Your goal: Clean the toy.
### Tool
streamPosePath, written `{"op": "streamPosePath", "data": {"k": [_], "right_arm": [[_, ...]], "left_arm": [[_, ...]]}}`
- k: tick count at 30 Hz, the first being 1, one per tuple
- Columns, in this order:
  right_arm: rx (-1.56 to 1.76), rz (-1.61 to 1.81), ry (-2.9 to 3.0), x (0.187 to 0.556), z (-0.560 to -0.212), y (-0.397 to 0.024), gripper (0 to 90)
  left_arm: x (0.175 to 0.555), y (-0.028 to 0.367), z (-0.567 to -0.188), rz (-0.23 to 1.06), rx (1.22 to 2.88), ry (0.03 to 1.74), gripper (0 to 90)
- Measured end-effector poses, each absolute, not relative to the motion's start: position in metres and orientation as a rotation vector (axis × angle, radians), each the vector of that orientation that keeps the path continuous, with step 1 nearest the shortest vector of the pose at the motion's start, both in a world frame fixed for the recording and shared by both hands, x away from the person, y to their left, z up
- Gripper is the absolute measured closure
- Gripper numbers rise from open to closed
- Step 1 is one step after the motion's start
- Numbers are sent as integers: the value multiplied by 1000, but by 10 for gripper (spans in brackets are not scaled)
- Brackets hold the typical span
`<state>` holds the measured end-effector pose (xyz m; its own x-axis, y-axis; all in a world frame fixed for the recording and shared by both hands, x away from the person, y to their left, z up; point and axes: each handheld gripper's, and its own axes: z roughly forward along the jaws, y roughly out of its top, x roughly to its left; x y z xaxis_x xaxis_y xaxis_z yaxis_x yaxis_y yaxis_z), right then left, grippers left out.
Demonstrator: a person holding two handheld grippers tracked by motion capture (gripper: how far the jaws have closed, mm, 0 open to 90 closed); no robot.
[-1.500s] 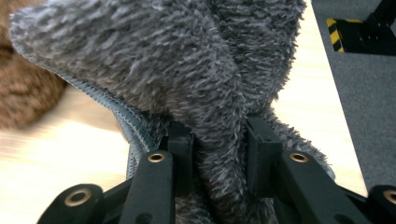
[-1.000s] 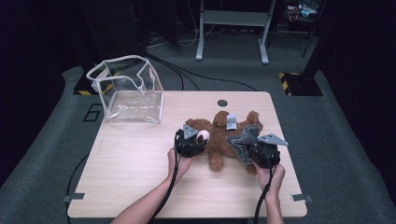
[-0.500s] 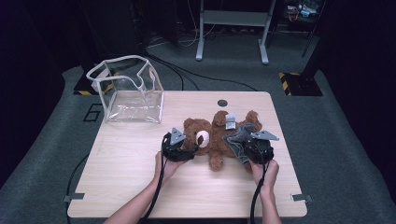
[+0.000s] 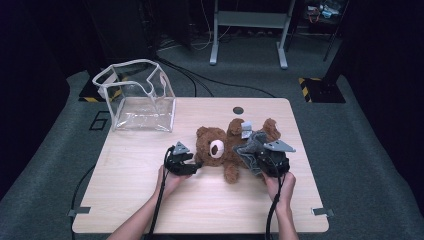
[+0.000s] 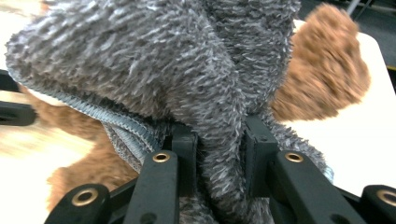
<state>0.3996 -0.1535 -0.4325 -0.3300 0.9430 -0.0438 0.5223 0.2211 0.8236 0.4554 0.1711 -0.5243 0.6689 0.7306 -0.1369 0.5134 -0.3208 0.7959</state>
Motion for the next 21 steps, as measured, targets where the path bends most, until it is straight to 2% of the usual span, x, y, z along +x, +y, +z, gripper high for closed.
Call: {"op": "streamPosePath", "data": {"k": [13,16,21], "right_arm": [[1202,968,2051,405,-421,-103,706],[1186,975,2068,409,-419,-93,705],[1156,978,2088,420,-414,-78,705]], "left_arm": [[459,168,-527,326,2048,970,858],[458,167,-527,346,2069,956,892],[459,166,-527,334,2055,968,898]]}}
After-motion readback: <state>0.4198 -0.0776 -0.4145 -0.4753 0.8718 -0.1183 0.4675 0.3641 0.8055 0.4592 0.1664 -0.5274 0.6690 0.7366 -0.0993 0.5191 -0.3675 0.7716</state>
